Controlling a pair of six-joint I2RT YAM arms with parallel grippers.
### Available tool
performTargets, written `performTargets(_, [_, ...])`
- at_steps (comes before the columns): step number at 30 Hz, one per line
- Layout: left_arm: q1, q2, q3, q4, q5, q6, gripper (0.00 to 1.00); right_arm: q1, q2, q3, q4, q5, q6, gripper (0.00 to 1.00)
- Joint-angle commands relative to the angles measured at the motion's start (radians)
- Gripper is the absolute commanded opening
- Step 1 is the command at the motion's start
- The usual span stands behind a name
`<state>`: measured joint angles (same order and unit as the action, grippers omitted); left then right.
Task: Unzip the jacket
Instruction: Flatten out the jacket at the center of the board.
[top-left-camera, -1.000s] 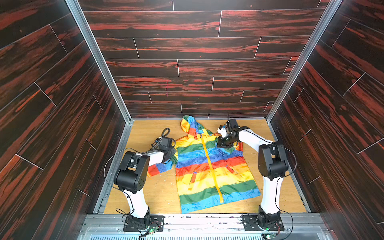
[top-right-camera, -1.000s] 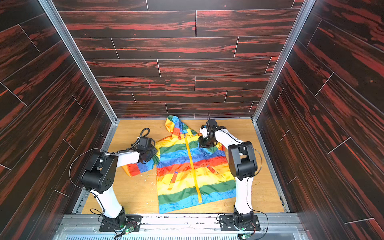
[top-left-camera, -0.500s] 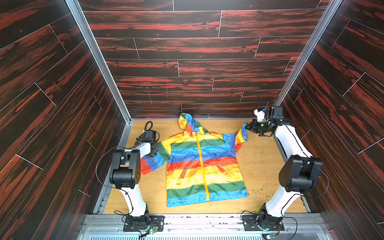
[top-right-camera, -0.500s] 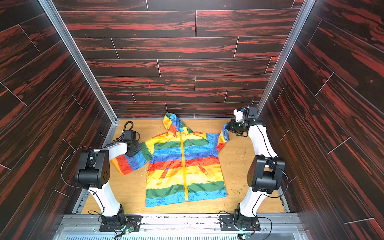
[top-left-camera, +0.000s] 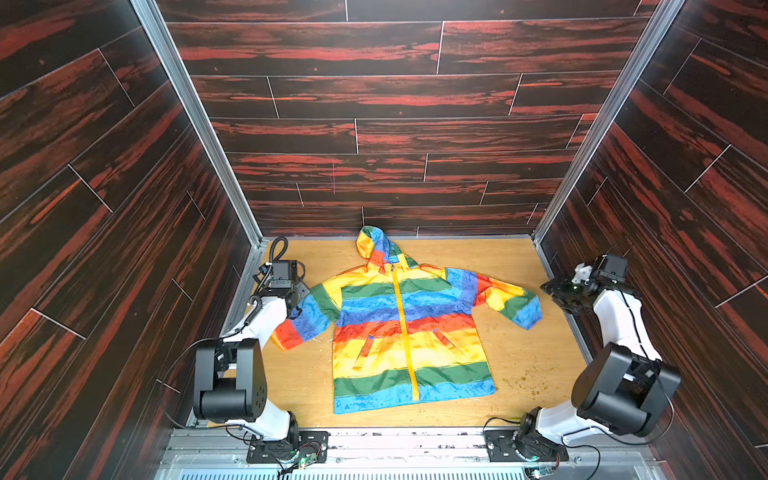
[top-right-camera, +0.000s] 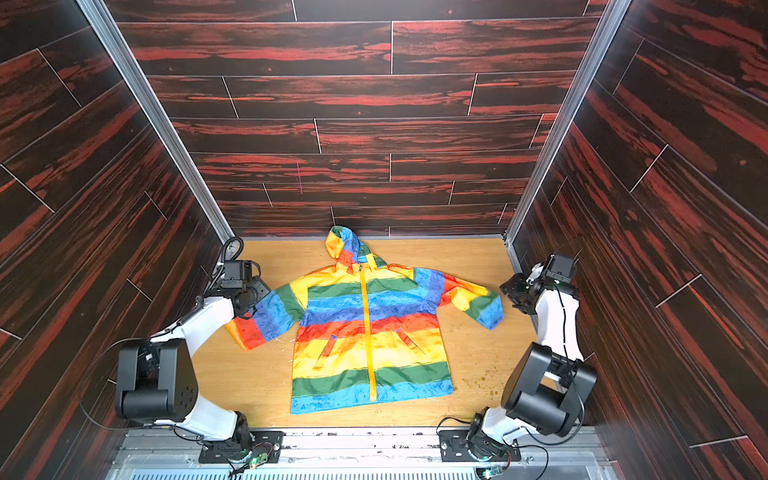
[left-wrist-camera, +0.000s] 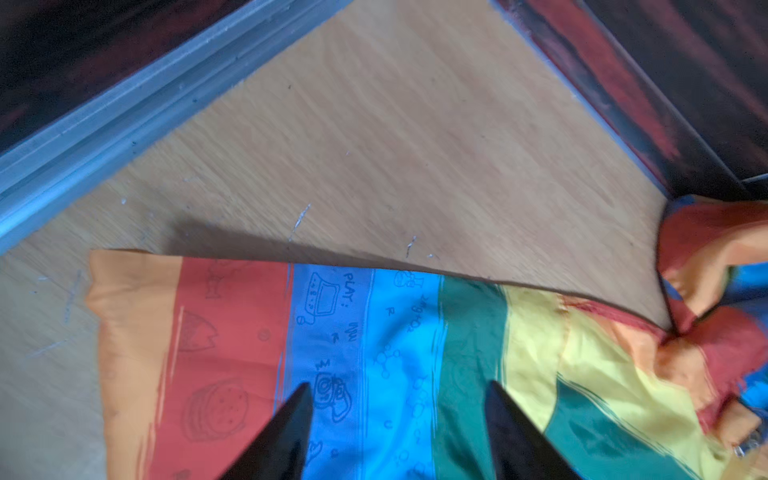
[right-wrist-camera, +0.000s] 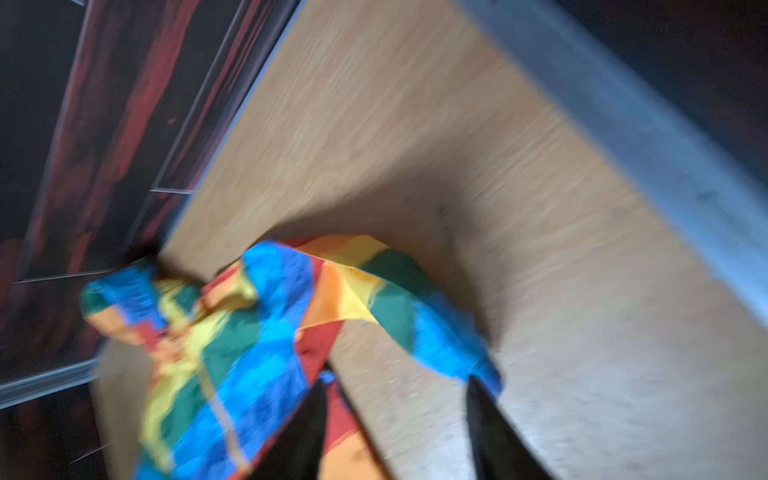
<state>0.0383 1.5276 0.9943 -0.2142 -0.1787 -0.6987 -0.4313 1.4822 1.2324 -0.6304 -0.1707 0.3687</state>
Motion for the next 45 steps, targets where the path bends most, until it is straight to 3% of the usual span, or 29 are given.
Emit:
performTargets(1, [0.003,-0.065,-0.014,0.012,0.043,0.006,0.74,0.008,-0.019,0.004,-0.069,0.285,-0.042,0.69])
performTargets(4, [0.003,-0.095,-0.008,0.013,0.129,0.03,0.78,0.016,0.009,0.066,-0.135,0.35,-0.084,0.7])
performTargets(10, [-0.025,-0.148,-0.031,-0.003,0.228,0.016,0.78,0.18,0.009,-0.009,-0.042,0.072,-0.175,0.67])
performTargets(13, [-0.075,-0.161,-0.028,-0.066,0.224,0.029,0.75,0.21,0.084,-0.043,-0.004,0.056,-0.155,0.61])
performTargets(15, [-0.114,-0.171,-0.032,-0.098,0.224,0.032,0.74,0.207,0.134,-0.066,0.027,0.074,-0.141,0.49])
performTargets(18, [-0.167,-0.196,-0.065,-0.108,0.218,0.001,0.72,0.192,0.205,-0.083,0.046,0.091,-0.125,0.19])
performTargets(22, [-0.209,-0.215,-0.099,-0.116,0.216,-0.051,0.67,0.146,0.248,-0.12,0.128,0.081,-0.102,0.11])
performTargets(32, [-0.26,-0.157,-0.095,-0.098,0.243,-0.082,0.61,0.073,0.389,-0.096,0.141,0.268,-0.135,0.08])
performTargets(37, [-0.285,-0.122,-0.102,-0.074,0.25,-0.101,0.58,0.065,0.326,-0.102,0.166,0.458,-0.151,0.08])
performTargets(40, [-0.3,-0.107,-0.096,-0.074,0.246,-0.094,0.56,0.067,0.232,-0.111,0.176,0.506,-0.138,0.11])
performTargets(43, [-0.318,-0.089,-0.077,-0.089,0.234,-0.082,0.55,0.095,0.119,-0.12,0.196,0.493,-0.148,0.2])
performTargets(45, [-0.328,-0.074,-0.064,-0.091,0.229,-0.078,0.54,0.139,0.044,-0.137,0.242,0.358,-0.18,0.26])
